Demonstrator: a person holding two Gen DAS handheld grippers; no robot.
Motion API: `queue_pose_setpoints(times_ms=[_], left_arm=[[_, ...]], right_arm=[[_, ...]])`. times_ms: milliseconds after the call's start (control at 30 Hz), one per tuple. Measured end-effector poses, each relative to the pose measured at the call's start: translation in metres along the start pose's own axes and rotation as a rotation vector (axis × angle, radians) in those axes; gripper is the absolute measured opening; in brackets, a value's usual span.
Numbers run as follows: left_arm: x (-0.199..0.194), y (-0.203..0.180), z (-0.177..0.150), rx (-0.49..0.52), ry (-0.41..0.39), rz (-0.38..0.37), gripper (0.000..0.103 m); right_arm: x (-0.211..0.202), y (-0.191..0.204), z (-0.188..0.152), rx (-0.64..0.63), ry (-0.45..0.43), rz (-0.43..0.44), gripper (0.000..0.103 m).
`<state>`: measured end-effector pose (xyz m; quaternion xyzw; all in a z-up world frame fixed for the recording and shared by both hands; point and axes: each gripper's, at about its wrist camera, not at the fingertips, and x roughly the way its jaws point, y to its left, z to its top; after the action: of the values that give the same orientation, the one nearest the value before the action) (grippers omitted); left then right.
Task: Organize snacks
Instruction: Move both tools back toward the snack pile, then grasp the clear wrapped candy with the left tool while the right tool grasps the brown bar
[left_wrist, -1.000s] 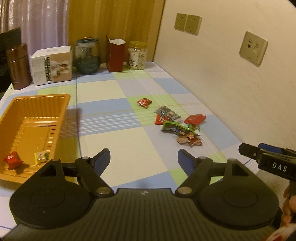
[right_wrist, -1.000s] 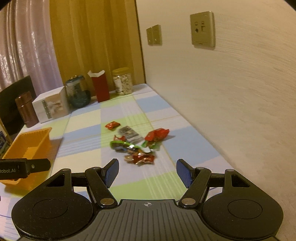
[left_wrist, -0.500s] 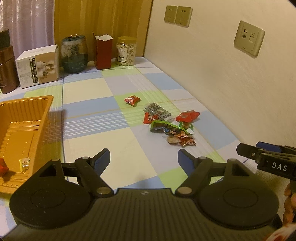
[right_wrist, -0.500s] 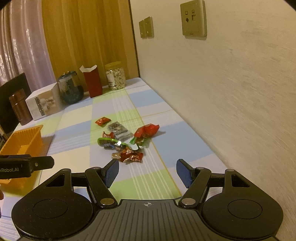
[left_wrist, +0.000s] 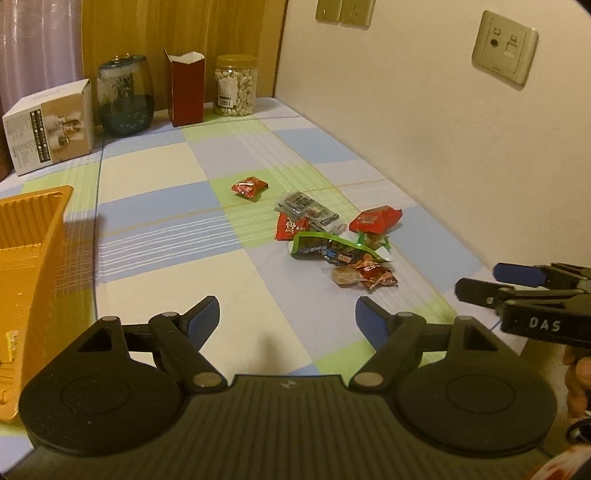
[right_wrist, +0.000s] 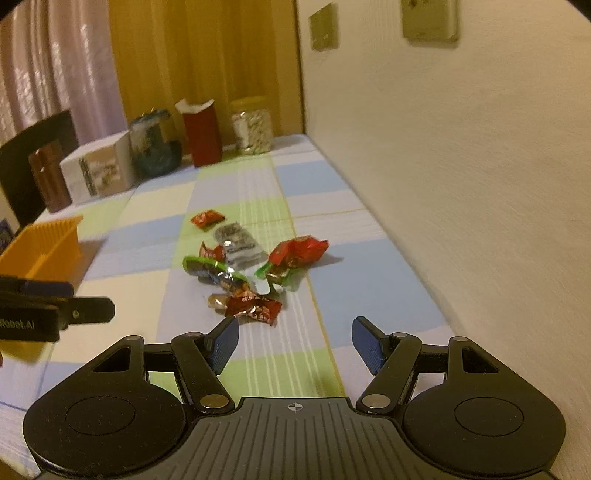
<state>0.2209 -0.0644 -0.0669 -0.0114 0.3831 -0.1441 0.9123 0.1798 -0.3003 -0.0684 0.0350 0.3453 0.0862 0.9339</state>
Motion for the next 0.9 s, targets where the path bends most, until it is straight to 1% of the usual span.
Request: queue_pose_setpoints(times_ms=[133, 233, 433, 533, 633, 733, 800, 833, 900], left_arm=[[0.017, 0.005, 0.001, 0.006, 0.017, 0.001, 0.079], [0.028, 0.008, 0.002, 0.007, 0.022, -0.009, 0.079], [0.047, 0.015, 0.002, -0.001, 0.033, -0.023, 0.079], [0.052, 0.017, 0.001, -0.006, 0.037, -0.03, 0.079], [0.055, 0.019, 0.0, -0.005, 0.04, -0.034, 0.079], [0.058, 0.021, -0.001, -0.008, 0.044, -0.04, 0.079], [0.059, 0.021, -0.003, -0.008, 0.044, -0.044, 0.079], [0.06, 0.021, -0.003, -0.01, 0.044, -0.047, 0.079], [0.059, 0.02, -0.003, -0.011, 0.043, -0.05, 0.079]], right_arm=[[0.028, 0.002, -0.004, -0.066, 0.007, 0.039, 0.068], [0.05, 0.006, -0.008, -0.144, 0.007, 0.067, 0.068], [0.086, 0.01, -0.01, -0.247, 0.014, 0.103, 0.068], [0.101, 0.009, -0.009, -0.264, 0.028, 0.126, 0.056], [0.109, 0.006, -0.007, -0.254, 0.024, 0.152, 0.055], [0.114, 0.008, -0.005, -0.275, 0.015, 0.183, 0.053], [0.115, 0.011, -0.004, -0.287, 0.015, 0.206, 0.048], [0.115, 0.013, -0.004, -0.292, 0.015, 0.211, 0.044], [0.113, 0.016, -0.004, -0.306, 0.015, 0.203, 0.039]])
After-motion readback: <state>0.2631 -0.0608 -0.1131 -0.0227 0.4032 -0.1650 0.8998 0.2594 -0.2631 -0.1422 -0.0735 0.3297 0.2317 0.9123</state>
